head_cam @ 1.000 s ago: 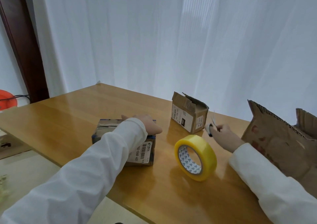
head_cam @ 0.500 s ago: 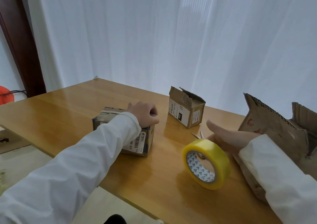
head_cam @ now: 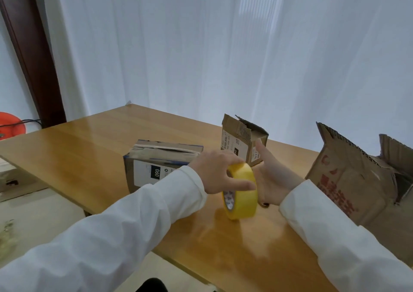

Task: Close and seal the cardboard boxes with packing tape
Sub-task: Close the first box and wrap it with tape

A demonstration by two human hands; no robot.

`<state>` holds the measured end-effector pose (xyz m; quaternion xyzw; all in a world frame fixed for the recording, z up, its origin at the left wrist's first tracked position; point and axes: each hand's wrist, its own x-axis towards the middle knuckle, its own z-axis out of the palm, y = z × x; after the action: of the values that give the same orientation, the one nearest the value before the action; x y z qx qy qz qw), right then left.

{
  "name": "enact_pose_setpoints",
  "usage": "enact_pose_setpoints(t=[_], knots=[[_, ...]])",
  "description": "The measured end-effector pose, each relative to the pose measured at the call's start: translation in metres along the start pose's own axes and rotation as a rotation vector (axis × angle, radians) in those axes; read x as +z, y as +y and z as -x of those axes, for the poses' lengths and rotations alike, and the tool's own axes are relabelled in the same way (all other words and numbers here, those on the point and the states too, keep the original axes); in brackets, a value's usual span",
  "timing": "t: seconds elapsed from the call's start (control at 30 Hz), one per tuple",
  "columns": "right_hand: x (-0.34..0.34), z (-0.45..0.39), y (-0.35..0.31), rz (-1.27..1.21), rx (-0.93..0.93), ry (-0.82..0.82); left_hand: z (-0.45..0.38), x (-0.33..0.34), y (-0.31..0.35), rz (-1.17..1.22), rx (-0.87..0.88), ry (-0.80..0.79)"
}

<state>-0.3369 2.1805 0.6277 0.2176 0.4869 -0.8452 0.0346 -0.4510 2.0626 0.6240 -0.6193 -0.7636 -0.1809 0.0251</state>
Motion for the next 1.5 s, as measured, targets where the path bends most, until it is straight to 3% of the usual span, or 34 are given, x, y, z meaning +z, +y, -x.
enact_pose_setpoints(t=[0.23, 0.57, 0.83, 0.93, 1.13, 1.3, 1.43, 1.5], knots=[[0.014, -0.025, -0.009, -0.156, -0.076, 0.093, 0.012, -0.009, -0.008, -0.347, 0.059, 0.173], [0.010, -0.027, -0.007, -0.282, -0.103, 0.156, 0.014, 0.008, -0.015, -0.485, 0.283, 0.377], [0.005, -0.026, -0.010, -0.345, -0.125, 0.266, 0.007, 0.024, -0.025, -0.464, 0.382, 0.570], [0.001, -0.028, -0.009, -0.337, -0.131, 0.284, 0.007, 0.029, -0.024, -0.433, 0.381, 0.576], [-0.007, -0.030, -0.004, -0.330, -0.110, 0.293, 0.009, 0.034, -0.026, -0.455, 0.344, 0.388], [-0.010, -0.032, 0.005, -0.291, -0.111, 0.322, 0.003, 0.039, -0.020, -0.413, 0.357, 0.366], [-0.018, -0.034, 0.013, -0.253, -0.106, 0.327, 0.000, 0.049, -0.023, -0.415, 0.476, 0.420], [-0.023, -0.033, 0.012, -0.247, -0.107, 0.305, -0.002, 0.053, -0.023, -0.421, 0.435, 0.472]])
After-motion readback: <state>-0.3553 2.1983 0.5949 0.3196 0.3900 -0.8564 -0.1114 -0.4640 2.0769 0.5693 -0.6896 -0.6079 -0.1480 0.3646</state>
